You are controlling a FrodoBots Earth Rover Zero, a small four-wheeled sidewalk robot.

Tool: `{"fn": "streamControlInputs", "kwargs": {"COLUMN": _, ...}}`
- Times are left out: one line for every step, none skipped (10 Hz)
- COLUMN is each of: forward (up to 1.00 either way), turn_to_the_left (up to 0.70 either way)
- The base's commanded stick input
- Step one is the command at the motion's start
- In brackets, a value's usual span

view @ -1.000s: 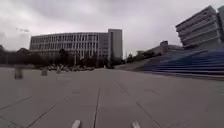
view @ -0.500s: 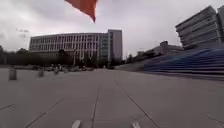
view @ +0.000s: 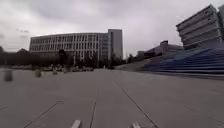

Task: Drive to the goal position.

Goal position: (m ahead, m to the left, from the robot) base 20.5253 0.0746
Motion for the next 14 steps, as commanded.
{"fn": "streamControlInputs", "kwargs": {"forward": 0.70, "turn_to_the_left": 0.00}}
{"fn": "streamControlInputs", "kwargs": {"forward": 0.70, "turn_to_the_left": 0.00}}
{"fn": "streamControlInputs", "kwargs": {"forward": 0.70, "turn_to_the_left": 0.00}}
{"fn": "streamControlInputs", "kwargs": {"forward": 0.70, "turn_to_the_left": 0.00}}
{"fn": "streamControlInputs", "kwargs": {"forward": 0.70, "turn_to_the_left": 0.00}}
{"fn": "streamControlInputs", "kwargs": {"forward": 0.70, "turn_to_the_left": 0.00}}
{"fn": "streamControlInputs", "kwargs": {"forward": 0.70, "turn_to_the_left": 0.00}}
{"fn": "streamControlInputs", "kwargs": {"forward": 0.70, "turn_to_the_left": 0.00}}
{"fn": "streamControlInputs", "kwargs": {"forward": 0.70, "turn_to_the_left": 0.00}}
{"fn": "streamControlInputs", "kwargs": {"forward": 0.70, "turn_to_the_left": 0.00}}
{"fn": "streamControlInputs", "kwargs": {"forward": 0.70, "turn_to_the_left": 0.00}}
{"fn": "streamControlInputs", "kwargs": {"forward": 0.70, "turn_to_the_left": 0.00}}
{"fn": "streamControlInputs", "kwargs": {"forward": 0.70, "turn_to_the_left": 0.00}}
{"fn": "streamControlInputs", "kwargs": {"forward": 0.70, "turn_to_the_left": 0.00}}
